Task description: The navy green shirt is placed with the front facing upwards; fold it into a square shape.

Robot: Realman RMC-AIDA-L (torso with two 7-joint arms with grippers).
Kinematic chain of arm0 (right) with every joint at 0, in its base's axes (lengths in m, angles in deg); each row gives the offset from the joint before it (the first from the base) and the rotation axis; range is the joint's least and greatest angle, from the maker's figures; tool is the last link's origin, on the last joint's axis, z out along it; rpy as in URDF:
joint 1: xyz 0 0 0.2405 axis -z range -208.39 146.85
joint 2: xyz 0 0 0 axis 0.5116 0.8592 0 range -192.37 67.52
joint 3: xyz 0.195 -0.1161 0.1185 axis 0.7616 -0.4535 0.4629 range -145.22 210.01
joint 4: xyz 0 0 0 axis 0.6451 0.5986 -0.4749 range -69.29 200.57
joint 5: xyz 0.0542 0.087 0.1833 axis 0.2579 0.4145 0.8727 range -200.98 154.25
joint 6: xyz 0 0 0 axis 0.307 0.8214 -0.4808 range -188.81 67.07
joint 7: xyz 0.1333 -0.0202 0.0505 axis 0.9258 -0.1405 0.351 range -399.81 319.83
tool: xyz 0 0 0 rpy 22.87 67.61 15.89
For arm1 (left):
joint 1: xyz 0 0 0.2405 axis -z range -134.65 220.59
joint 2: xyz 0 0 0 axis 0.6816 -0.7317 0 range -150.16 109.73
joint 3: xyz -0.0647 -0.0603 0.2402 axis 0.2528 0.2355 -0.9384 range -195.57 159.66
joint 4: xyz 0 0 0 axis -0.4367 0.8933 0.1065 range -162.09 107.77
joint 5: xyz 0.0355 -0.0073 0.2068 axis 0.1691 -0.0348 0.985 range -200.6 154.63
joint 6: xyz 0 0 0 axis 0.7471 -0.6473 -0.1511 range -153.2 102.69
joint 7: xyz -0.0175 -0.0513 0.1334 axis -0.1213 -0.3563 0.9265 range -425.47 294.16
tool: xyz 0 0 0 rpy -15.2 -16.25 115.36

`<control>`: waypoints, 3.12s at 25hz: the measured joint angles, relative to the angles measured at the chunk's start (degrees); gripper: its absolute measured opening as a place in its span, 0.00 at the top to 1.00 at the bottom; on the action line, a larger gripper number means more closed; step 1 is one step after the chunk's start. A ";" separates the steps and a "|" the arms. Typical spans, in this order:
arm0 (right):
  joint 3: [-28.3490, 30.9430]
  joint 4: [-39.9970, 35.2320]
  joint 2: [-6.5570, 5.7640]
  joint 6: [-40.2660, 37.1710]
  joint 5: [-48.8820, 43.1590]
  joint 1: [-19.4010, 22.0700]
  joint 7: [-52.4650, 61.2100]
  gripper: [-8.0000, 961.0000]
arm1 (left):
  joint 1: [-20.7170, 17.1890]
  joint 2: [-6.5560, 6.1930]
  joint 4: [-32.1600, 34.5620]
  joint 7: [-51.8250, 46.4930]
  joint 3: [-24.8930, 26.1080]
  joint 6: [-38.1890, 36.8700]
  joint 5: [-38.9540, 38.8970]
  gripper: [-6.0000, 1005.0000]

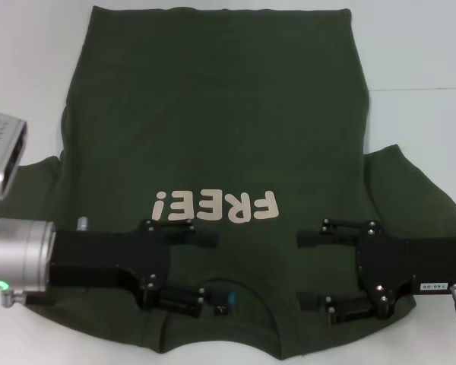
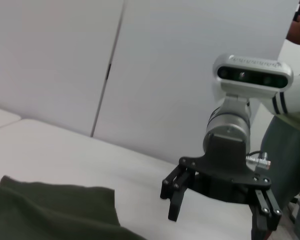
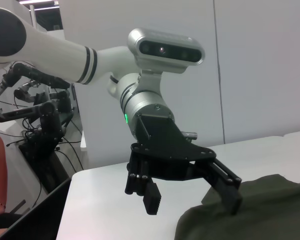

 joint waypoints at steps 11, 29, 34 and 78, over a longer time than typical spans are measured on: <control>-0.08 0.35 -0.01 0.05 0.01 -0.43 0.52 0.06 | -2.28 0.03 0.78 2.12 5.49 -3.88 2.60 0.07; 2.80 -13.92 -1.52 23.29 -5.71 -0.56 34.92 0.07 | -1.11 0.29 0.14 2.71 5.20 -1.75 2.60 0.07; 3.95 -26.51 -1.75 23.37 -14.59 0.56 46.88 0.07 | -0.47 0.51 -0.36 2.71 5.20 -1.39 2.44 0.07; 0.79 -19.07 -3.28 22.53 -52.74 -10.57 77.75 0.08 | 0.11 1.37 -2.84 3.65 5.03 2.37 2.22 0.07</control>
